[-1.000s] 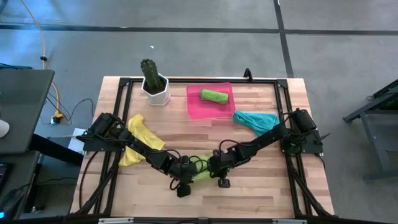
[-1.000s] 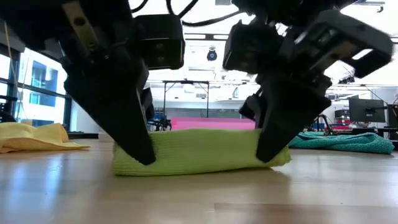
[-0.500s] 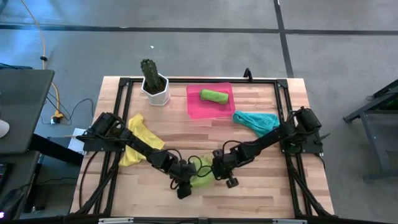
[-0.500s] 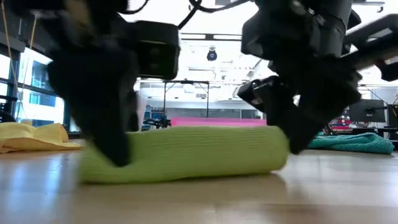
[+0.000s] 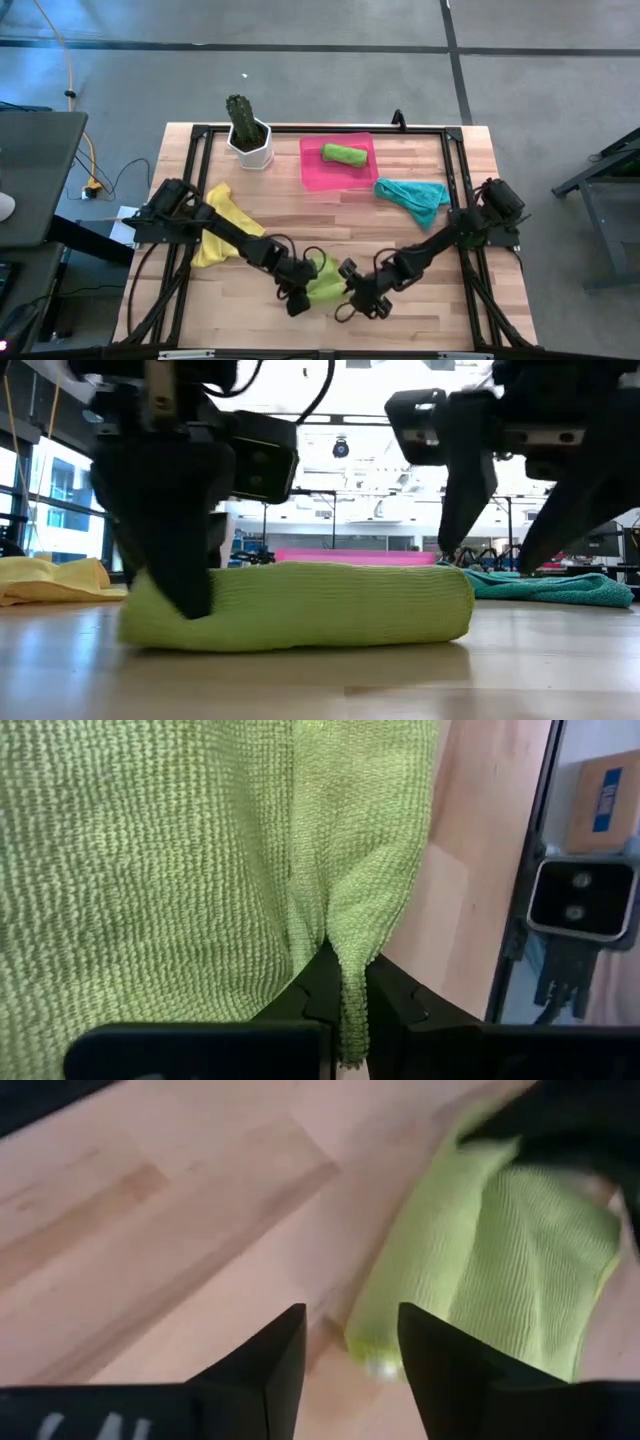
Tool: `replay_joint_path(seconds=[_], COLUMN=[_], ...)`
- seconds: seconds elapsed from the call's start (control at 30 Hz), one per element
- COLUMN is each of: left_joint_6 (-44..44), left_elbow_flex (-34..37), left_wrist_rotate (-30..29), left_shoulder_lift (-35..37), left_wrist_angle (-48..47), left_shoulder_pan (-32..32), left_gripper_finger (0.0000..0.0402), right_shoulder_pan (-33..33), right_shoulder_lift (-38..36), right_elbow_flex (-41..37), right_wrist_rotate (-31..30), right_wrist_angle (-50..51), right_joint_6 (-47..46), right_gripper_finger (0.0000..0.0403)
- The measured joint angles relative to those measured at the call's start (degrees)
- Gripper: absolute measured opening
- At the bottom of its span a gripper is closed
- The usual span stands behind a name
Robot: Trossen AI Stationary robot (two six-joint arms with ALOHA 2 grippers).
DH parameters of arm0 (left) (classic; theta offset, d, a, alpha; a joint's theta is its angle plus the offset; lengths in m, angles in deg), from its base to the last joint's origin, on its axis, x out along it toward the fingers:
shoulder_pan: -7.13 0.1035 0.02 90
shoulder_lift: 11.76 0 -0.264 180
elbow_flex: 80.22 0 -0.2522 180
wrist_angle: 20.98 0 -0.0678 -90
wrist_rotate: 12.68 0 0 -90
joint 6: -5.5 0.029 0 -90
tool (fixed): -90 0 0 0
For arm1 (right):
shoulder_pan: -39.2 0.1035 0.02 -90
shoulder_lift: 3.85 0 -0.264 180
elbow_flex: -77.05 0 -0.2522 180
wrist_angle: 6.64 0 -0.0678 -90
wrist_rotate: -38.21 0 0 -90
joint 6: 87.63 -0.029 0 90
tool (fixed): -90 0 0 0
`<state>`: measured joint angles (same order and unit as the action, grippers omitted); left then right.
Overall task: Roll microfiber towels into tight, uniform cylinder then place into a basket
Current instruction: Roll the light green microfiber cloth
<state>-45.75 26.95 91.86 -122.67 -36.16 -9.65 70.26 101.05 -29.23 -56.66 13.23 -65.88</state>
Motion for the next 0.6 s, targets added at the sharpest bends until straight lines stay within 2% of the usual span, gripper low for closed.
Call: replay_joint_path(seconds=[0.17,0.43,0.6], left_joint_6=[-1.11,-1.19,-1.73], left_elbow_flex=[0.00,0.06,1.43], left_wrist_rotate=[4.23,10.00,10.35], left_shoulder_lift=[0.00,0.02,0.02], left_wrist_angle=[0.76,2.97,3.52], left_shoulder_pan=[2.60,4.90,5.17], left_gripper_finger=[0.0012,0.0012,0.0012], right_shoulder_pan=[1.02,1.96,2.11], right_shoulder_lift=[0.11,0.11,2.07], right_elbow_flex=[0.00,0.00,0.09], right_wrist_rotate=[-4.98,-5.15,-5.87], right_wrist_angle=[-0.75,-0.38,-0.86], right_joint_6=[-0.09,-2.31,-2.36], right_gripper_finger=[0.0133,0.0130,0.0130])
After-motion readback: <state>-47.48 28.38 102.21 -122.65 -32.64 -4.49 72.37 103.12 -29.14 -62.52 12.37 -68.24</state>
